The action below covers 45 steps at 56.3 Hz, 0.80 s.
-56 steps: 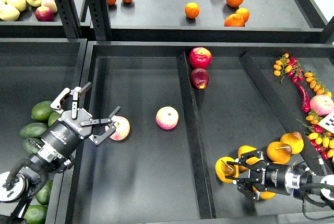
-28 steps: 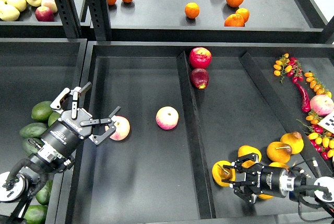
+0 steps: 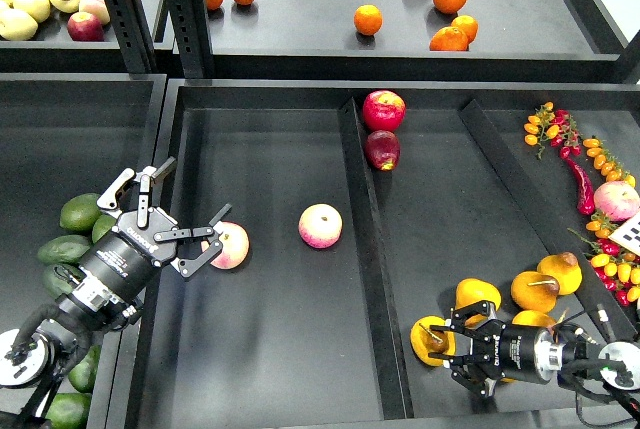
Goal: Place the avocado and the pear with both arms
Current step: 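Lower the pear beside the other pears and open the right gripper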
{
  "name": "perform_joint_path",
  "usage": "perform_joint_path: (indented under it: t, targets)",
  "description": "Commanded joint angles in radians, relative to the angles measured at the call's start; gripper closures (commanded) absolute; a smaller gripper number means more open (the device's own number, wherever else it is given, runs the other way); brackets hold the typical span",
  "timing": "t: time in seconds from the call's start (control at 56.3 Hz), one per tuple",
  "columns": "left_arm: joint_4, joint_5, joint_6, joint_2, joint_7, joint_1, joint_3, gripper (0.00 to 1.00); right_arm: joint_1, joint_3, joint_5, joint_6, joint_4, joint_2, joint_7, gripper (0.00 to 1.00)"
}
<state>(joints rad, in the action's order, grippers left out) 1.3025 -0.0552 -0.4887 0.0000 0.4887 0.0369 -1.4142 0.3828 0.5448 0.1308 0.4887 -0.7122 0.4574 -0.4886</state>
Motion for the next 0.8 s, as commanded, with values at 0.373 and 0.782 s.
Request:
perform_joint_path:
  t: [0.373,0.782]
  targets:
    - [0.011,0.000,0.000,0.000,0.000,0.000,0.005,0.01,0.002,0.001,0.007,0.000,-0.016,0.001,0.000,0.02]
    - [0.015,0.000,0.000,0.000,0.000,-0.006,0.014,0.01,0.021,0.003,0.050,0.000,-0.084,0.030,0.000,0.01]
